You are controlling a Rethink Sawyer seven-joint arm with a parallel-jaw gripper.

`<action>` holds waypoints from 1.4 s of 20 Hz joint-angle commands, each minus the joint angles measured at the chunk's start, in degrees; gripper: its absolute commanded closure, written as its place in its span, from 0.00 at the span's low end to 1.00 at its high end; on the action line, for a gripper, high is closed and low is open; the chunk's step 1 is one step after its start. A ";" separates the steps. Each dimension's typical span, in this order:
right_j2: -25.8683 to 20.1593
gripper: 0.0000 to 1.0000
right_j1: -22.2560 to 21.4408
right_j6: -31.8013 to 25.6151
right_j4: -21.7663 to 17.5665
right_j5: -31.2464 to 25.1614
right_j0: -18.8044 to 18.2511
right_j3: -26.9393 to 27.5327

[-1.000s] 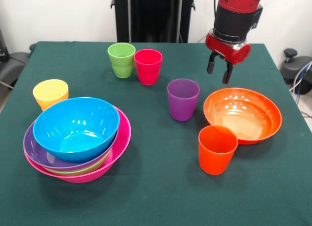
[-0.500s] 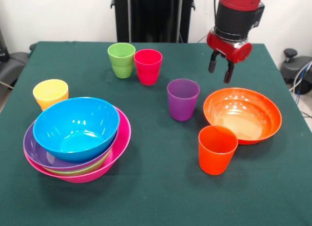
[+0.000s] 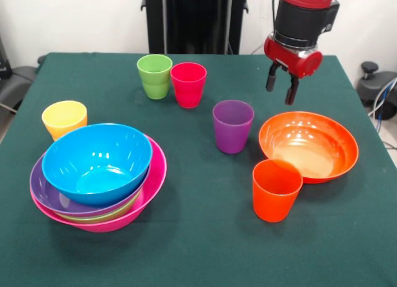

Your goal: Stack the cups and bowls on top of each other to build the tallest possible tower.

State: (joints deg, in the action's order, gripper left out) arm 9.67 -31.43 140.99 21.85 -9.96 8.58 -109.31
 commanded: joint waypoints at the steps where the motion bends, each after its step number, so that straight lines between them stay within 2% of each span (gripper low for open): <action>1: -0.69 0.00 2.05 10.03 3.55 -7.02 2.28 6.37; 4: 0.24 0.00 2.16 9.08 3.42 -10.13 2.20 8.70; 8: 0.24 0.00 4.01 8.89 3.90 -9.83 2.23 10.80; 17: 3.90 0.00 5.98 8.06 2.19 -17.53 2.62 18.35; 21: 3.21 0.00 7.19 7.53 2.13 -15.92 2.05 18.63; 28: -0.42 0.00 11.88 6.22 2.26 -8.51 -0.65 18.15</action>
State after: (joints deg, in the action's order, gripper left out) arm 15.56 -24.75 140.99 23.38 -20.80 10.06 -93.58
